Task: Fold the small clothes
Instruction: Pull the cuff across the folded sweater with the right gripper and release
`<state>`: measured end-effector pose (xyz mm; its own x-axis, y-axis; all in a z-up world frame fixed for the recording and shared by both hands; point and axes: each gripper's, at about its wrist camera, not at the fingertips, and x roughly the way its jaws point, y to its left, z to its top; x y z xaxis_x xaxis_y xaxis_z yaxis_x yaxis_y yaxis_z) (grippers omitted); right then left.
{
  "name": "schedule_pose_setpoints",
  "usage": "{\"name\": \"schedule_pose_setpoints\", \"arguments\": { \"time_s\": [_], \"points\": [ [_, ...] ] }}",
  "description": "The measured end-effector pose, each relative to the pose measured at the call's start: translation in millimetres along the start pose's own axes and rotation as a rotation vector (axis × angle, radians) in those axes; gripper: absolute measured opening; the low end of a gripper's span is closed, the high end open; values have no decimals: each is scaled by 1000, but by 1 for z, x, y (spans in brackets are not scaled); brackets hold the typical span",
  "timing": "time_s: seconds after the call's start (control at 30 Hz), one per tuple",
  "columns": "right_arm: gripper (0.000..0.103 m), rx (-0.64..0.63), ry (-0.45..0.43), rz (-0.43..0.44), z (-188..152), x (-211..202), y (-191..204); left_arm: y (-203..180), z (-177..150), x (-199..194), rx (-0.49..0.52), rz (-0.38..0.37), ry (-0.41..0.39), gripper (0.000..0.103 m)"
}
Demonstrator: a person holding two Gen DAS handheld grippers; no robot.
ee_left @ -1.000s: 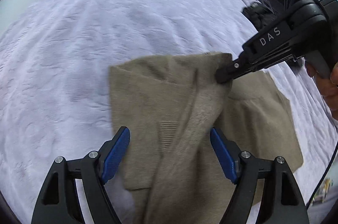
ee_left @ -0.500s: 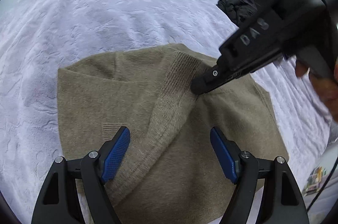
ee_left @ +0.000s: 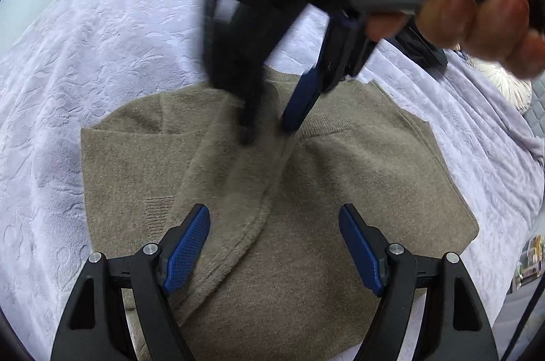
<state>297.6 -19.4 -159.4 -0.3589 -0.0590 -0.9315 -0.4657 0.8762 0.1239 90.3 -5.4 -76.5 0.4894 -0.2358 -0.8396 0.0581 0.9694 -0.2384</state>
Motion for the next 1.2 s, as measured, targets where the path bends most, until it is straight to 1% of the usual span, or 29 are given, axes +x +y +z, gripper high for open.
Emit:
{"name": "schedule_pose_setpoints", "arguments": {
  "time_s": [0.03, 0.07, 0.1, 0.17, 0.23, 0.27, 0.3, 0.33, 0.37, 0.4, 0.43, 0.53, 0.6, 0.67, 0.77, 0.8, 0.87, 0.9, 0.97, 1.03, 1.07, 1.1, 1.17, 1.2],
  "points": [
    [5, 45, 4, 78, -1, 3, -8, 2, 0, -1, -7, 7, -2, 78],
    [5, 65, -26, 135, -3, -1, -13, 5, -1, -5, -14, 20, -8, 78],
    [5, 49, -65, 168, -4, -8, -12, 9, -1, -10, -27, 39, -23, 78],
    [5, -33, -158, 259, -2, -29, 2, 20, 0, -21, -65, 68, -50, 78],
    [5, -138, -212, 362, 4, -47, 25, 34, 1, -33, -106, 98, -66, 78],
    [5, -181, -237, 390, 5, -54, 36, 41, 1, -38, -118, 113, -70, 78],
    [6, -213, -271, 388, 7, -61, 45, 45, 2, -44, -125, 124, -73, 78],
    [10, -236, -300, 361, 8, -66, 55, 51, 2, -50, -130, 131, -76, 78],
    [23, -247, -316, 343, 5, -70, 58, 54, 2, -54, -132, 131, -75, 78],
    [40, -248, -327, 330, 3, -72, 58, 56, 3, -56, -136, 120, -70, 78],
    [45, -243, -331, 316, 0, -72, 55, 58, 4, -56, -139, 102, -61, 78],
    [45, -207, -313, 295, -11, -65, 31, 55, 10, -41, -143, 40, -16, 78],
    [45, -163, -310, 275, -24, -63, 2, 55, 17, -22, -151, 1, 18, 78],
    [45, -99, -310, 257, -35, -52, -26, 60, 20, -4, -163, 16, 50, 78],
    [45, 3, -314, 226, -57, -31, -79, 79, 19, 14, -215, 56, 124, 78],
    [45, 44, -300, 206, -66, -22, -98, 85, 18, 12, -229, 56, 131, 78],
    [45, 126, -268, 179, -87, -2, -135, 86, 16, 5, -218, 68, 140, 78],
    [45, 170, -258, 179, -99, 6, -151, 84, 15, 0, -203, 85, 149, 78],
    [45, 245, -260, 207, -124, 17, -178, 80, 13, -6, -186, 118, 176, 78],
    [48, 290, -275, 223, -150, 22, -196, 80, 9, -11, -206, 138, 209, 78],
    [53, 301, -281, 229, -160, 24, -201, 80, 7, -15, -225, 136, 214, 78],
    [57, 307, -287, 235, -171, 26, -205, 80, 4, -19, -246, 135, 219, 78],
    [57, 304, -298, 243, -188, 30, -208, 79, -2, -25, -274, 139, 225, 79],
    [57, 300, -301, 241, -196, 33, -209, 77, -5, -29, -286, 143, 230, 83]
  ]
}}
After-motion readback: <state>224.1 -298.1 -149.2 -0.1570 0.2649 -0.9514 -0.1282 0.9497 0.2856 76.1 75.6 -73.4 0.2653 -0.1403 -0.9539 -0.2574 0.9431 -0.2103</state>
